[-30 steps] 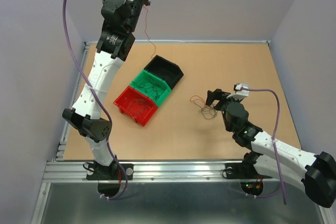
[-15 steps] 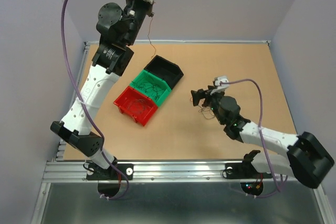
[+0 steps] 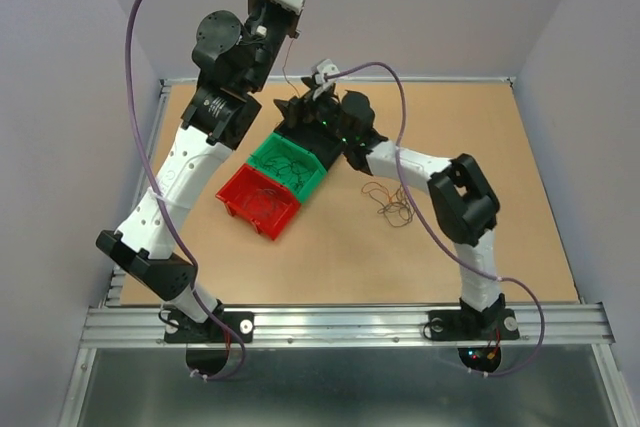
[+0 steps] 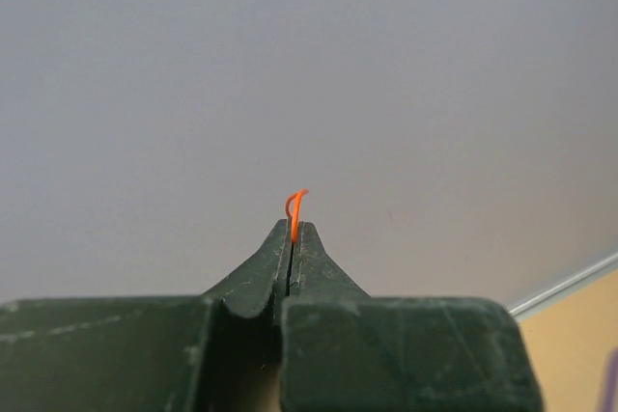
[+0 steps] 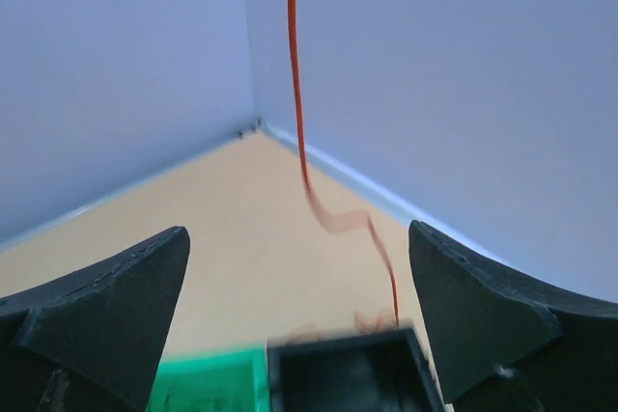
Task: Untangle the cables
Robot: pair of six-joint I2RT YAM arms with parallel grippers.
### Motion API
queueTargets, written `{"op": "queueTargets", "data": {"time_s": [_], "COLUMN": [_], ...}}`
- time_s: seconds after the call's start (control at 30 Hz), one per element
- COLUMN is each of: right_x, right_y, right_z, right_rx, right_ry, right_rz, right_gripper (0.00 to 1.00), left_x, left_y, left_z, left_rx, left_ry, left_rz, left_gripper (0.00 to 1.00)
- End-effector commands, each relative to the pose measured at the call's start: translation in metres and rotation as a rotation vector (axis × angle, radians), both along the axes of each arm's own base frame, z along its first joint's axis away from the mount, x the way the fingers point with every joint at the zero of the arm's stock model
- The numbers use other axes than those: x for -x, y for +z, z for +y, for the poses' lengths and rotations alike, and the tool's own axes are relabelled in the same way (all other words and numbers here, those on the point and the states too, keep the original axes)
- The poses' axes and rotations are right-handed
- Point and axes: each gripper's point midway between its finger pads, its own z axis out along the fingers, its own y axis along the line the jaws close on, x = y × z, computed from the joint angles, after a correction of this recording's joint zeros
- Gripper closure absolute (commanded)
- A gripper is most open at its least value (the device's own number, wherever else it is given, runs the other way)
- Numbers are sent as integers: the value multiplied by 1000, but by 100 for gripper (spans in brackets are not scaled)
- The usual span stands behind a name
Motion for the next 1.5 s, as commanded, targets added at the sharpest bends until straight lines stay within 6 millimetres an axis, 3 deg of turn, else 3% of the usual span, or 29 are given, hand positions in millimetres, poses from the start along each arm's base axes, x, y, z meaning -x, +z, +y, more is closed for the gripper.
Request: {"op": "queueTargets", "data": {"time_s": [0.0, 0.03, 0.07, 0.1, 0.17, 0.2, 0.23, 0.27, 0.3, 0.33, 0.43, 0.47, 0.57, 0.6, 0.63, 0.67, 0.7, 0.73, 0.77, 0.8, 0.9, 1.03, 1.07, 1.13, 1.2, 1.3, 1.33, 1.37, 1.47], "right_x": [-54, -66, -74, -89, -103, -109, -107, -90, -67, -49, -19, -4, 14, 28, 33, 39, 38, 36, 32, 27, 16, 0, -8, -17, -28, -46, -57, -64, -79], "right_y": [26, 5, 16, 21, 39, 42, 36, 84, 75, 98, 99, 131, 151, 175, 181, 192, 192, 191, 189, 181, 147, 114, 97, 93, 71, 67, 51, 55, 27], "right_z": [40, 50, 58, 67, 61, 54, 53, 41, 39, 33, 22, 10, -5, -15, -19, -26, -28, -28, -27, -27, -22, -16, -12, -11, -6, -11, -14, -15, -21], "right_rx": [-28, 12, -2, -25, -74, -89, -80, -141, -101, -139, -123, -150, -167, -194, -201, -200, -192, -180, -160, -116, -53, -11, 7, 0, 13, -30, -51, -68, -85], "right_ry": [1, 9, 12, 1, -76, -126, -124, -121, -51, -19, 40, 42, 37, 36, 37, 31, 21, 12, 1, -17, -21, -20, -19, -18, -9, 4, 34, 48, 74], "right_rz": [-103, -61, -86, -122, -149, -144, -125, -189, -175, -230, -202, -238, -249, -276, -278, -281, -267, -245, -227, -204, -146, -82, -47, -20, 34, 91, 151, 169, 265], "right_gripper": [1, 2, 3, 17, 49, 87, 98, 99, 100, 100, 99, 99, 100, 99, 100, 99, 99, 99, 100, 100, 99, 99, 99, 99, 100, 99, 99, 99, 100], "left_x": [23, 23, 23, 22, 20, 17, 12, 4, -1, -5, -26, -31, -40, -38, -39, -39, -39, -40, -42, -52, -71, -80, -79, -81, -83, -89, -89, -88, -83], "left_y": [31, 32, 33, 33, 33, 29, 24, 11, 5, -2, -28, -32, -53, -75, -81, -125, -141, -145, -162, -196, -239, -270, -283, -290, -305, -311, -312, -314, -313], "left_z": [15, 17, 18, 19, 22, 24, 27, 28, 32, 33, 39, 41, 49, 52, 59, 65, 66, 69, 69, 67, 57, 45, 45, 46, 52, 63, 61, 59, 55], "left_rx": [57, 56, 61, 63, 67, 65, 66, 52, 56, 56, 53, 75, 87, 73, 78, 76, 73, 85, 79, 72, 57, 67, 81, 99, 110, 170, 178, 182, 184], "left_ry": [16, 21, 28, 32, 51, 68, 93, 110, 125, 126, 128, 119, 85, 72, 54, 57, 33, 12, -2, -9, -48, -99, -101, -91, -57, -4, -21, -33, -62], "left_rz": [-76, -74, -71, -59, -52, -42, -25, 1, 11, 23, 74, 95, 169, 211, 191, 252, 255, 216, 236, 300, 388, 428, 455, 449, 469, 465, 463, 468, 466], "left_gripper": [100, 100, 100, 100, 100, 100, 100, 100, 100, 100, 100, 100, 100, 100, 100, 100, 100, 100, 100, 100, 100, 100, 100, 100, 100, 100, 100, 100, 100]}}
